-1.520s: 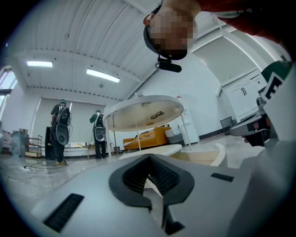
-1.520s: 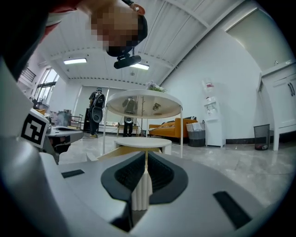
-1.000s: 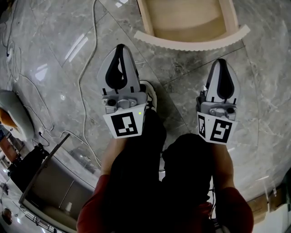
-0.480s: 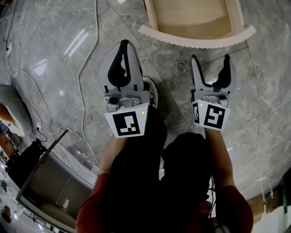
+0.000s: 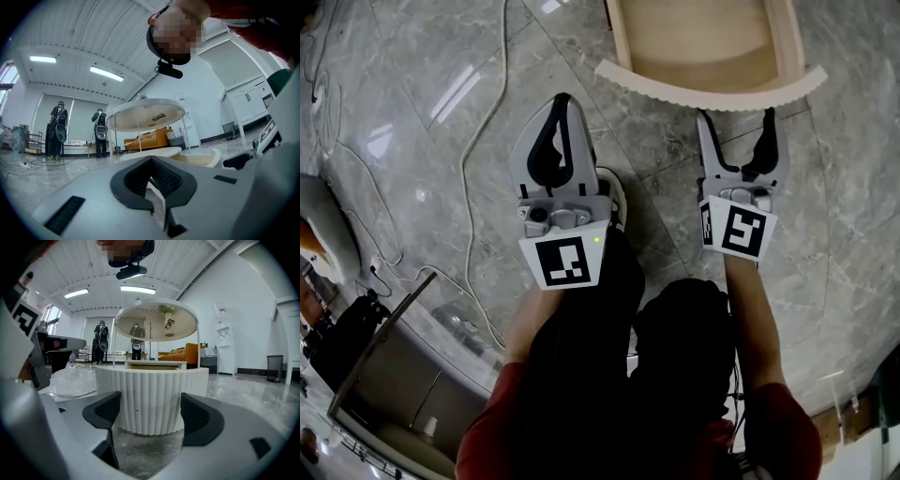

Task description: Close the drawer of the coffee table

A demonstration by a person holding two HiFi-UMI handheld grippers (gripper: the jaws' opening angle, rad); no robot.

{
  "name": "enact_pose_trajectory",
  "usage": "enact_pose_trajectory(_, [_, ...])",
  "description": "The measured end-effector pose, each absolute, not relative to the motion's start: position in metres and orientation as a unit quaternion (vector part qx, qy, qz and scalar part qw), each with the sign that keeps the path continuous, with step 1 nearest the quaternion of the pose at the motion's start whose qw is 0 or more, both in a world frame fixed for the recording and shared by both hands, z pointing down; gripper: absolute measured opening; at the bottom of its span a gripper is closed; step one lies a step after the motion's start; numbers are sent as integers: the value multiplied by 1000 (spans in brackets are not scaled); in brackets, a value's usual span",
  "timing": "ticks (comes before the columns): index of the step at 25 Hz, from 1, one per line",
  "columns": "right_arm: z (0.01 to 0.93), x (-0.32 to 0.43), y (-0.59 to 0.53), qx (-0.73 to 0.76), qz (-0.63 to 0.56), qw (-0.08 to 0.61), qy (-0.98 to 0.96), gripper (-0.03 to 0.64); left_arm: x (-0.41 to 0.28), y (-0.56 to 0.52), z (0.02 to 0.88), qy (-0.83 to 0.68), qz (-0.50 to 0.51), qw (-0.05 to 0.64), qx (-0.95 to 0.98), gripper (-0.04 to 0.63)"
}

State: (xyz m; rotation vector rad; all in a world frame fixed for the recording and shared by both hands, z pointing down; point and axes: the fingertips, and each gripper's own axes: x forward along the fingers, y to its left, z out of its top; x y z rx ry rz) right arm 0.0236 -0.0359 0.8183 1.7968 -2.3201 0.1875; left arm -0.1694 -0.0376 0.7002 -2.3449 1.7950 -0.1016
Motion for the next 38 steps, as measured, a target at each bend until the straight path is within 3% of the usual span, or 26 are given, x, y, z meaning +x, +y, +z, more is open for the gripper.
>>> enact_pose_trajectory(38, [816,1,-197,599,39,92,-795,373,-192,-45,711,625,-29,63,-778,12])
